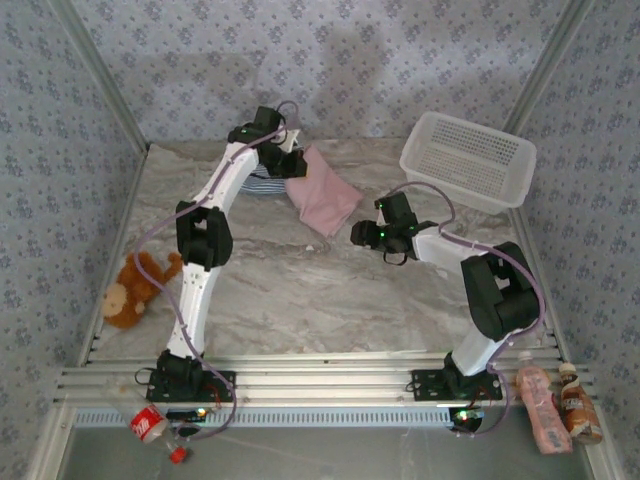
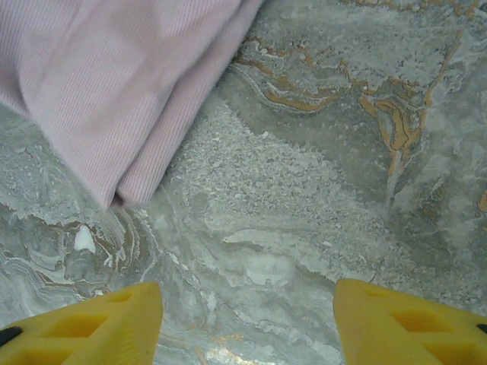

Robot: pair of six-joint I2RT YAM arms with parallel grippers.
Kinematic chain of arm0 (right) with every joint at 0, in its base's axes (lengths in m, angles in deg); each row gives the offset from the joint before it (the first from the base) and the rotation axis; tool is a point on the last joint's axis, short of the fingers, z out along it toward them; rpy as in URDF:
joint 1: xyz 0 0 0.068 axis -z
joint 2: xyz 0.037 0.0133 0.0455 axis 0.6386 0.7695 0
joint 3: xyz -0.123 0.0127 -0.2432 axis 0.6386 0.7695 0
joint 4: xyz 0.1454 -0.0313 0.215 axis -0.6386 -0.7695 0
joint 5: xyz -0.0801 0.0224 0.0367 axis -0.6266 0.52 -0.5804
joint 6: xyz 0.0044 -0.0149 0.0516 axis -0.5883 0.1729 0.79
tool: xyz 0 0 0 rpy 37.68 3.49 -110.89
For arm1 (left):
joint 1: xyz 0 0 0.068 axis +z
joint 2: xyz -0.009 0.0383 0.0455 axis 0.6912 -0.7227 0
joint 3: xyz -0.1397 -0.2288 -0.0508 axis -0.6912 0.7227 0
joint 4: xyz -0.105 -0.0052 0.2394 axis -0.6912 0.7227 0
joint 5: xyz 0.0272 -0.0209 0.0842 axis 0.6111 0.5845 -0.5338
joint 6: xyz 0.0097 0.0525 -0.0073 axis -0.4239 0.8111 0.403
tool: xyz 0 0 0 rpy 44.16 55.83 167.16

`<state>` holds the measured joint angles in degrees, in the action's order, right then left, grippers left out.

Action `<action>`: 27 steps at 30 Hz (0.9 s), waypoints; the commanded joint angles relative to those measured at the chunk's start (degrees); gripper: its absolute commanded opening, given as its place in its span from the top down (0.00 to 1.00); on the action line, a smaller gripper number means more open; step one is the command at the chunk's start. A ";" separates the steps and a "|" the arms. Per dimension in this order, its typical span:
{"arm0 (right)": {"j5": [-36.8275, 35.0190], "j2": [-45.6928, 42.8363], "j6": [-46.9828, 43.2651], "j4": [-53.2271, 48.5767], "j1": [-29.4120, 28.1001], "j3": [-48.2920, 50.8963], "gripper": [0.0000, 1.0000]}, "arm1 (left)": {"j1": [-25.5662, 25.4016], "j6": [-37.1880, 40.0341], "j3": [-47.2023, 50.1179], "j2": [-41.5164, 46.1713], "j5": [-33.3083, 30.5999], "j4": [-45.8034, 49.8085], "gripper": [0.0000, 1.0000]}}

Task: Fold and stack the tank tops

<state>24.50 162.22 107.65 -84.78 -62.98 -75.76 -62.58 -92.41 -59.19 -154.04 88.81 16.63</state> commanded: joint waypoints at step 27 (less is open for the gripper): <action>4.00 1.93 1.67 4.80 2.16 -1.11 0.36 | 5.40 -9.78 -17.11 -0.43 -12.57 -8.67 1.00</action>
<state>27.41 163.27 108.70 -80.45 -61.12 -75.78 -57.66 -101.83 -72.96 -157.12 77.09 8.12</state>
